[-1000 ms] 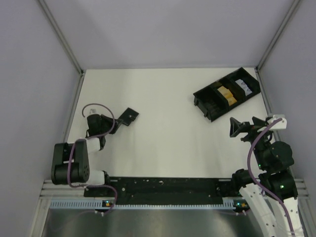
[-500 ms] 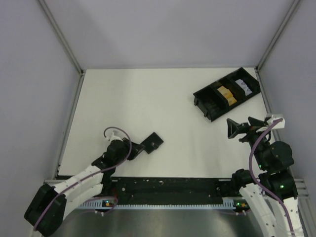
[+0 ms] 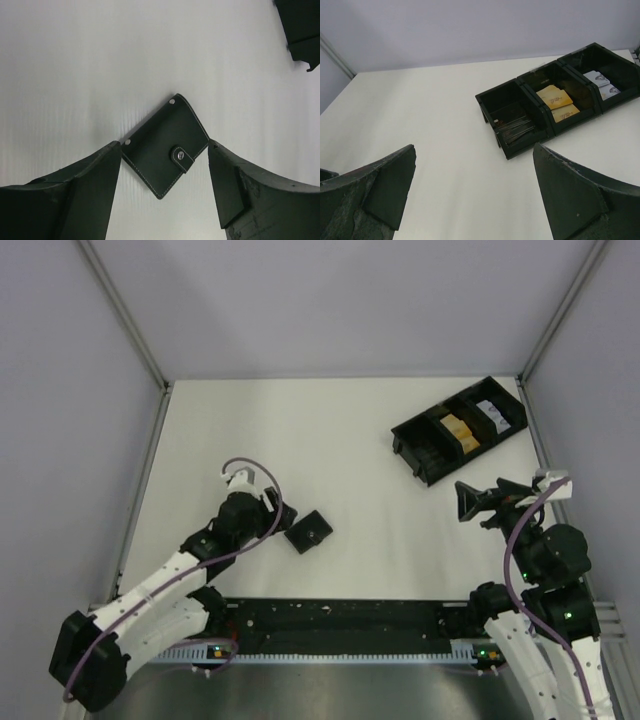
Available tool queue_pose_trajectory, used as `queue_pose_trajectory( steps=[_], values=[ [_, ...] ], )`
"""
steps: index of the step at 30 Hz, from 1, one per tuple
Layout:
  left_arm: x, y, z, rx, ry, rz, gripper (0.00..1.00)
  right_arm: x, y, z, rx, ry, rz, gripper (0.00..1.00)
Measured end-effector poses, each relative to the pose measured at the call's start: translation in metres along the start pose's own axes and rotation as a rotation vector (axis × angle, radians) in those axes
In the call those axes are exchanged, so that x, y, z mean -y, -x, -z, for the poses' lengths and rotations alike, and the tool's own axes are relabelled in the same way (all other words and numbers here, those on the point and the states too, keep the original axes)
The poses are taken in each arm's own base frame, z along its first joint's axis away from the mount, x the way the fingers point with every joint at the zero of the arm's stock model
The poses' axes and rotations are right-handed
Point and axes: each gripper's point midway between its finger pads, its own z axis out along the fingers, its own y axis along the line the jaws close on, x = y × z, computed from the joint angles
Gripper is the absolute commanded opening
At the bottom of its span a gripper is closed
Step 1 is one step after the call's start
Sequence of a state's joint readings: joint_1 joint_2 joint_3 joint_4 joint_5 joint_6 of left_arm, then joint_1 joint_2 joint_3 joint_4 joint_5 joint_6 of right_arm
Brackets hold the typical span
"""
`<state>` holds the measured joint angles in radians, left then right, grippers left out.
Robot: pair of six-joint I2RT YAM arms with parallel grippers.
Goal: Take the credit cards out of the card holder
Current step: Open the card holder at the center of the board.
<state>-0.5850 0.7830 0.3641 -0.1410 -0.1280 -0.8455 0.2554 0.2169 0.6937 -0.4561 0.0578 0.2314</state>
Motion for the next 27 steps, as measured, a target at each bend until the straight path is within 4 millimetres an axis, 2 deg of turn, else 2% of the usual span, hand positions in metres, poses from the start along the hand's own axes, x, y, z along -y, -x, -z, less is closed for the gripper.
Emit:
queue_pose_trajectory(
  steps=[4,7,10,13,17,19,27],
  values=[
    [0.019,0.019,-0.017,-0.048,0.018,-0.223,0.73,-0.001,0.000,0.000,-0.002,0.004,-0.005,0.99],
    [0.028,0.022,-0.036,-0.131,0.012,-0.342,0.73,-0.002,-0.001,0.000,-0.004,0.010,-0.008,0.99],
    [0.026,0.010,-0.053,-0.237,-0.004,-0.404,0.73,-0.004,-0.001,0.000,-0.006,0.018,-0.010,0.99],
    [0.011,-0.011,-0.065,-0.363,0.015,-0.427,0.73,-0.006,-0.002,0.000,-0.009,0.028,-0.016,0.99],
    [-0.009,-0.034,-0.068,-0.480,0.062,-0.422,0.72,-0.010,-0.003,0.000,-0.018,0.054,-0.019,0.99],
    [-0.013,-0.042,-0.066,-0.518,0.067,-0.410,0.72,-0.013,-0.005,0.000,-0.030,0.070,-0.023,0.99],
    [-0.001,-0.061,-0.054,-0.554,-0.019,-0.279,0.55,-0.039,-0.030,-0.004,-0.163,0.211,-0.049,0.99]
  ],
)
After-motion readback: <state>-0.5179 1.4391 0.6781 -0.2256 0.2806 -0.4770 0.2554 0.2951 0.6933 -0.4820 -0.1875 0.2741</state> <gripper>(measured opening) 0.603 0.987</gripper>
